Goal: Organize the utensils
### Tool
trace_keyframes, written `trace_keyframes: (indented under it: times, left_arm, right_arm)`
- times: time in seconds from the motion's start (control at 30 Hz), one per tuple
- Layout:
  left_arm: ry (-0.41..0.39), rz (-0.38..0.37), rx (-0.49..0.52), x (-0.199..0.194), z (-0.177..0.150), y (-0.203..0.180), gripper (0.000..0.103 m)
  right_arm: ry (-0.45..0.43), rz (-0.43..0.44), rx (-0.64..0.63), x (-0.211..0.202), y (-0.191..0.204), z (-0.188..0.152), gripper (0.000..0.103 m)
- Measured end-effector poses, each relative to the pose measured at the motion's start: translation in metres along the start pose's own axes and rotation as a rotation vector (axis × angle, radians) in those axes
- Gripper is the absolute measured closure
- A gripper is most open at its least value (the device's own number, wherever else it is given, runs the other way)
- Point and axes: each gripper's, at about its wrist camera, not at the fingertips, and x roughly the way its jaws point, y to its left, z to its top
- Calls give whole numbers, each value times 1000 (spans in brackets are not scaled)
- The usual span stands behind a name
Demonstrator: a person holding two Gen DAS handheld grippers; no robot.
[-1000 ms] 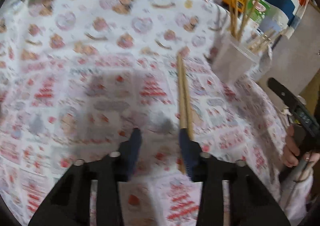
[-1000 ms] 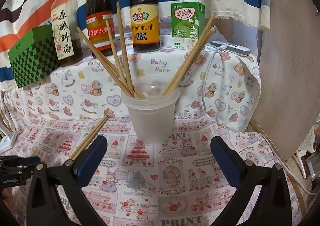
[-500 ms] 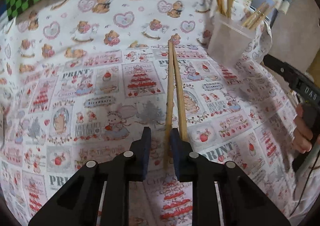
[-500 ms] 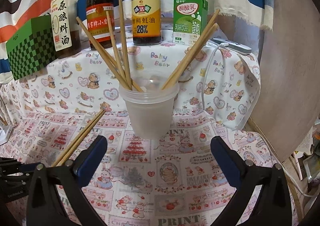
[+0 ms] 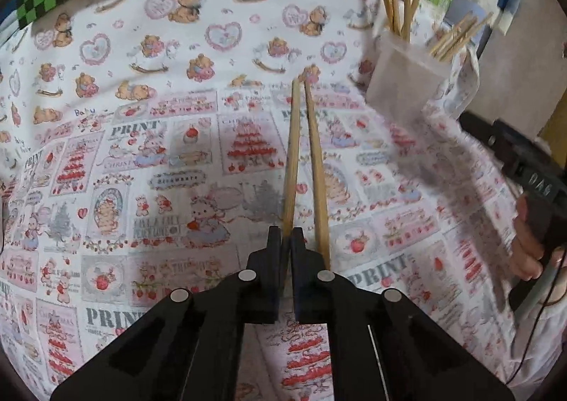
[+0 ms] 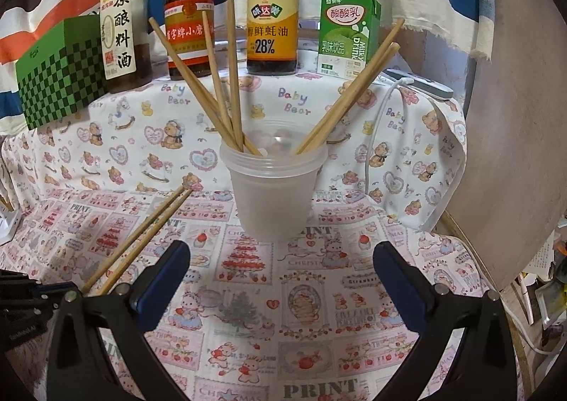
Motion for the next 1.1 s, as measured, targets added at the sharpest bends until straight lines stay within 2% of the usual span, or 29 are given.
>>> trace_keyframes:
  times: [0.07,0.17,0.27,0.33,0.43,0.5,0.57,0.63,0.7,0.73,0.8,0.87,0.9,0.97,1.1]
  left_arm:
    - [-67,9,16,-17,2,-2,99]
    - [-208,-36,7,-55,5,0,99]
    - [-464,-5,-33,-100,0,8,100]
    - [-596,10,-40,-122,-6,14,100]
    - [-631,8,-89,-132,-6,26,101]
    - [-643,0,-108,-133,-4,33,101]
    - [-656,5,-113,-134,-5,35,100]
    - [-691,12,-112,-140,-9,34,101]
    - [-741,15,-97,-150,-14,30,101]
    - [-761,23,-88,-155,-16,29,101]
    - [-789,44,-71,-161,-18,26,101]
    - [-808,67,-72,-164,-18,26,101]
    - [-817,68,-76,-166,-19,27,101]
    - [-830,67,-85,-169,-20,29,101]
    - [-858,68,-106,-176,-23,34,101]
  right_arm:
    - [-4,7,-1,0,0,0,0]
    - [-8,22,-2,-1,2,-1,0]
    - [4,54,-13,-1,5,-3,0]
    - [16,86,-21,-2,8,-4,0]
    - [2,102,-54,-16,21,-6,0]
    - [27,173,-95,-24,36,-1,0]
    - [116,236,-129,-23,54,10,3]
    - [217,347,-106,-15,68,21,5]
    - [358,431,-114,3,85,29,9]
    - [397,433,-105,11,90,32,17]
    - [448,384,-86,27,96,37,25]
    - [466,328,-60,43,96,43,37]
    - [476,297,-40,50,94,45,40]
    - [499,267,6,68,92,49,53]
    - [546,246,64,103,90,55,65]
